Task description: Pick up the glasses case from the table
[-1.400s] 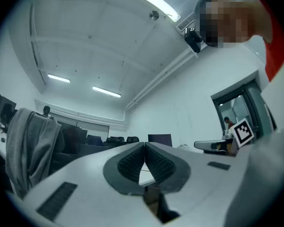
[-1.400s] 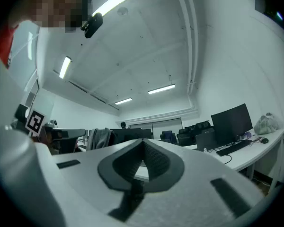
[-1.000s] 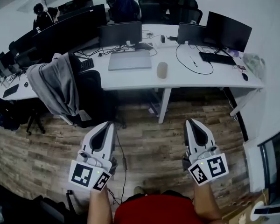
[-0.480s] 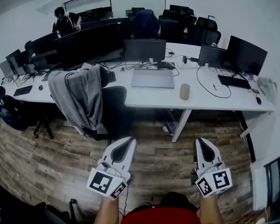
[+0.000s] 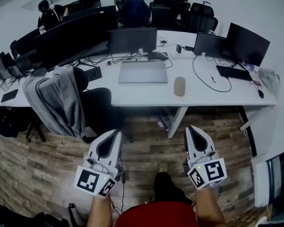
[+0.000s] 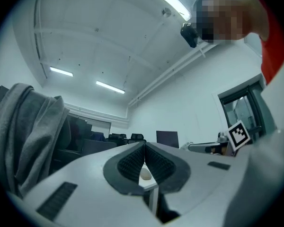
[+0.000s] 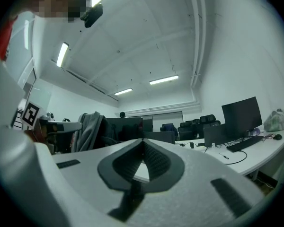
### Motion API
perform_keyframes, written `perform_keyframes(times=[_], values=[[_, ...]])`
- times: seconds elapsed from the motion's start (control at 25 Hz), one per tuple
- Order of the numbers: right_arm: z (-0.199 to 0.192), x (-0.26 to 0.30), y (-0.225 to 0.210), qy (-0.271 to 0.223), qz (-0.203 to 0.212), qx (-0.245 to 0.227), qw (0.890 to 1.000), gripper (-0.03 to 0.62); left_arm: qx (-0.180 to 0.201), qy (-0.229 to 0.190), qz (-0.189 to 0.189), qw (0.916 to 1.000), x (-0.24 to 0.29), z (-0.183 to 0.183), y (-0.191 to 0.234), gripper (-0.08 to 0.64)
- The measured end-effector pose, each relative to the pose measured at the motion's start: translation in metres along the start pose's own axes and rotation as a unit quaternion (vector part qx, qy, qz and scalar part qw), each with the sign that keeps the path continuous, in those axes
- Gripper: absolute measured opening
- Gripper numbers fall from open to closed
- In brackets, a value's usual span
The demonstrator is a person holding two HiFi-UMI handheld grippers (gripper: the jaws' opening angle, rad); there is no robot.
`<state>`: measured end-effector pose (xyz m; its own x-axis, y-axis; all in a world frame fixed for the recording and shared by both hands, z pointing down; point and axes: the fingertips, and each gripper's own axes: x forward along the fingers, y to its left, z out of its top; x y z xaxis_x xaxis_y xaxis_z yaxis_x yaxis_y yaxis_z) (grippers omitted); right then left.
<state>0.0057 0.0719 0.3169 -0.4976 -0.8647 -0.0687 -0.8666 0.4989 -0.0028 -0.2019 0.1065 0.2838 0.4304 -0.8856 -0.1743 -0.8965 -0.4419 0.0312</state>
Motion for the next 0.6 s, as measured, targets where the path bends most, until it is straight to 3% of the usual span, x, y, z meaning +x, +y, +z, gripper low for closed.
perform_keyframes(times=[0.44, 0.6], values=[[-0.067, 0.156, -0.154, 0.055, -0.031, 0.019, 0.998, 0.008, 0.029, 0.011, 0.038, 0.9988, 0.182, -0.041, 0.044, 0.011], [-0.096, 0.207, -0.197, 0.085, -0.033, 0.027, 0.995, 0.053, 0.029, 0.011, 0.047, 0.9984, 0.24, -0.058, 0.057, 0.011]])
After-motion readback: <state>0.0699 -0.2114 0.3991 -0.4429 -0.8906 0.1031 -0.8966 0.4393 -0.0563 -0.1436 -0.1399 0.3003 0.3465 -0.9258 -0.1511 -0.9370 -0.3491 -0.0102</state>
